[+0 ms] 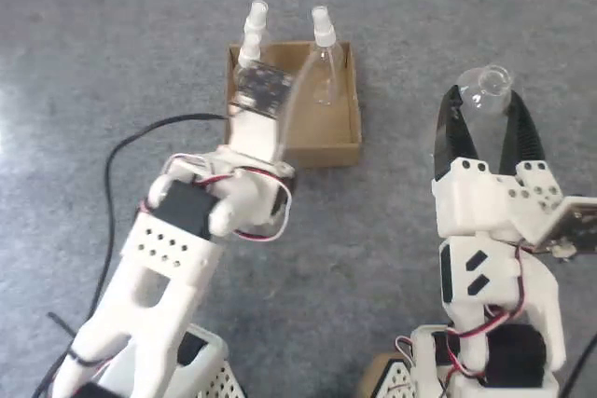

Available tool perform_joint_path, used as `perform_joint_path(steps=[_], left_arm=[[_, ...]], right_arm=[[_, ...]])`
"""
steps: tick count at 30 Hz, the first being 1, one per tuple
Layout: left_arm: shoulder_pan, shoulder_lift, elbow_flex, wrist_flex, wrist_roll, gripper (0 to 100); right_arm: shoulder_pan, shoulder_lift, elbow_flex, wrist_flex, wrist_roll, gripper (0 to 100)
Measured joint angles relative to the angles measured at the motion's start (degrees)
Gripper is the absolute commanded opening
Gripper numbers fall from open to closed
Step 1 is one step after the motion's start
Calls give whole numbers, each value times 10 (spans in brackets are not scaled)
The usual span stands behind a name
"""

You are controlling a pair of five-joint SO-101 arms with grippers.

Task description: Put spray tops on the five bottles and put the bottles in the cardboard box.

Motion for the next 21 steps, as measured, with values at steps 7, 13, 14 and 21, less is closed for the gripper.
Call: perform_joint_path(steps=[7, 13, 14, 21], left_arm=[[-80, -11, 0, -18, 32, 13], [-148, -11, 0, -33, 41, 13], [-162, -11, 0, -37, 49, 13], [-254, -11, 0, -61, 90, 13]], right_arm=[[-24, -4, 9, -2, 0, 17], [-29, -5, 14, -2, 0, 17], [-29, -5, 16, -2, 0, 17], [-99, 0, 33, -2, 25, 16]])
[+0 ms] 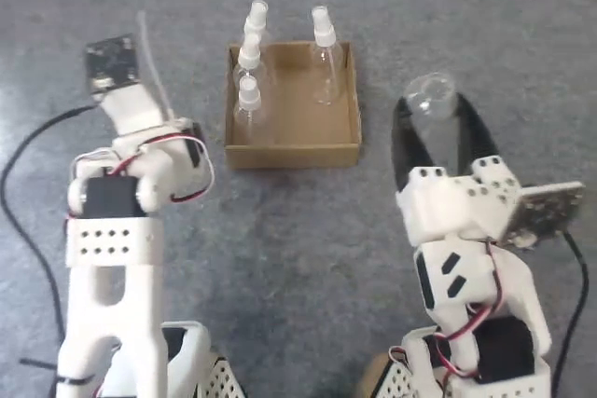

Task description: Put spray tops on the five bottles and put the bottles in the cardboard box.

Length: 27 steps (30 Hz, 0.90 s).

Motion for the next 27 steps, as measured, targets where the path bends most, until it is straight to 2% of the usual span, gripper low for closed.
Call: perform_joint_path(steps=[13, 18, 27], left_arm=[[-98, 0, 0, -8, 4, 13], [-126, 5, 6, -8, 8, 13], [-128, 154, 6, -30, 19, 13]], right_arm=[[-88, 5, 37, 0, 9, 16], [-123, 6, 54, -4, 38, 16], [-142, 4, 63, -4, 49, 16]])
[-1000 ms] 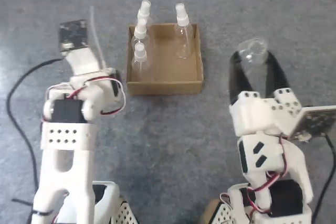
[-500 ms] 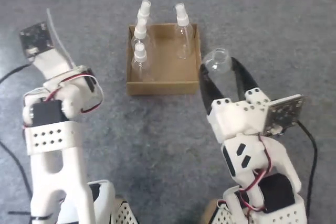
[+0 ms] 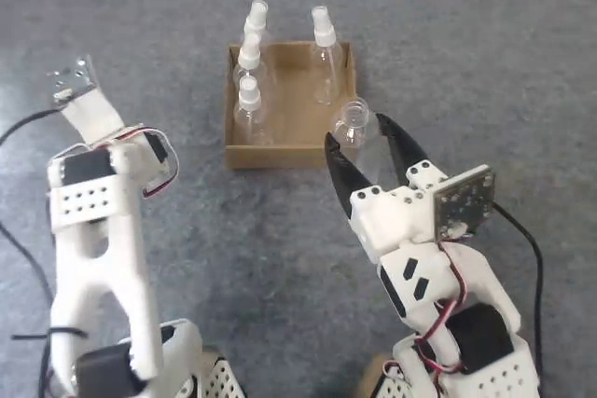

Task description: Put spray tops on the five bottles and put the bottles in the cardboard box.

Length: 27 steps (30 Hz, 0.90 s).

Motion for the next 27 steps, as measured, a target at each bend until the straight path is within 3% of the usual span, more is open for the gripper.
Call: perform_joint_path(steps=[7, 22, 27], left_arm=[[-31, 20, 0, -17, 19, 13], [-59, 21, 0, -25, 25, 13], [-63, 91, -14, -36, 22, 13]], right_arm=[[-34, 3, 0, 0, 24, 16], [-64, 245, -12, -21, 32, 16], [-63, 267, -13, -33, 33, 16]])
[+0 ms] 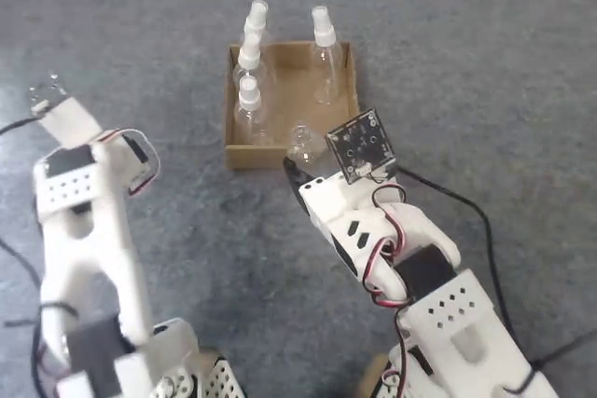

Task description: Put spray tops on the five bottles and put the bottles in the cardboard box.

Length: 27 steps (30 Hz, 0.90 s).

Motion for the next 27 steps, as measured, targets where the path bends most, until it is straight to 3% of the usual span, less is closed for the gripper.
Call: perform_joint_path(steps=[11, 19, 27], left_arm=[[-16, 199, -138, 35, 11, 54], [-42, 210, -154, 61, 46, 215], [-42, 210, -179, 111, 57, 234]], right_arm=[[0, 9, 0, -3, 0, 16], [0, 9, 0, -3, 0, 16], [0, 9, 0, -3, 0, 17]])
